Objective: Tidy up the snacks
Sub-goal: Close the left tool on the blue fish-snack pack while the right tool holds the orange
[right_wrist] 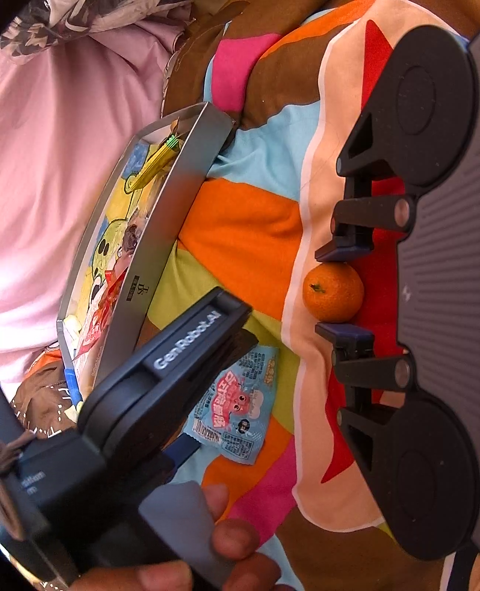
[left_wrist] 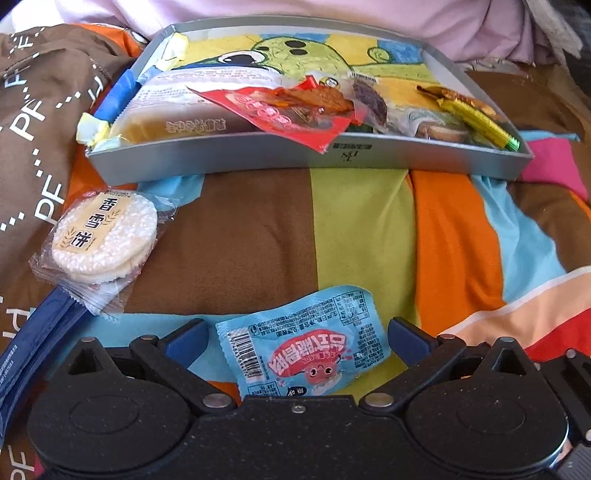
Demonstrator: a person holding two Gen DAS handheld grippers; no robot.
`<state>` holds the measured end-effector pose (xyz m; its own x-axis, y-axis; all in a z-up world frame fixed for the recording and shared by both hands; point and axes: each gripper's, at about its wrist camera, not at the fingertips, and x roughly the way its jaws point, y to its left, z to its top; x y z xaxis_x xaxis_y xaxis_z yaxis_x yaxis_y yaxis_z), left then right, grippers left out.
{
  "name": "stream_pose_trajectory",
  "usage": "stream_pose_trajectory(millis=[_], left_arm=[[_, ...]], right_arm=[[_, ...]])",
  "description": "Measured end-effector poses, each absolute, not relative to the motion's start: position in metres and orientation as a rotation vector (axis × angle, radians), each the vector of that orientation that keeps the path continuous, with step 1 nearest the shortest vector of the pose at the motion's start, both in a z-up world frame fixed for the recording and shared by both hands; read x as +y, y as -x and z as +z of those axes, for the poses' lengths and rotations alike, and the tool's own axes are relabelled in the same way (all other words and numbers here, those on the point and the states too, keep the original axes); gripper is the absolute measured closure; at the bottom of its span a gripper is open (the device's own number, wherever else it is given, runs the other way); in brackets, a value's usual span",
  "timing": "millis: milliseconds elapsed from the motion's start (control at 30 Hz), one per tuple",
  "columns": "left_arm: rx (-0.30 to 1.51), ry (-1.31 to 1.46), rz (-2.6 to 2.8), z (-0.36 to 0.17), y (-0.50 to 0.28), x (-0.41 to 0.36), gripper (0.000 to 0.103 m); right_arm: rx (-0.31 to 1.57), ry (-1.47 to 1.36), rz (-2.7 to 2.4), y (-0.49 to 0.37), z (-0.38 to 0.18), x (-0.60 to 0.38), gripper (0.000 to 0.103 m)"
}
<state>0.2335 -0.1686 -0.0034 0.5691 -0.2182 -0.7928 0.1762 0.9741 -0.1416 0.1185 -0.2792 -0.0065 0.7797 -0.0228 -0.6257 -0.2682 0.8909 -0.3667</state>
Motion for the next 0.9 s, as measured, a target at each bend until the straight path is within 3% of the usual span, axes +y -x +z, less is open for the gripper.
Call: stream_pose_trajectory(millis=[433,900], left_arm=[[0.941,-0.125,-0.241,-0.017,-0.227,-0.184,0.001],[0.96,-0.081,-0.349,-0.018,-0.204,-0.134,0.008]], right_arm=[[0.671,0.455,0.149,-0.118,-0.007,-0.277,0.064],[0.656,0.479,0.175,-0.112,-0.01,-0.268,0.064]])
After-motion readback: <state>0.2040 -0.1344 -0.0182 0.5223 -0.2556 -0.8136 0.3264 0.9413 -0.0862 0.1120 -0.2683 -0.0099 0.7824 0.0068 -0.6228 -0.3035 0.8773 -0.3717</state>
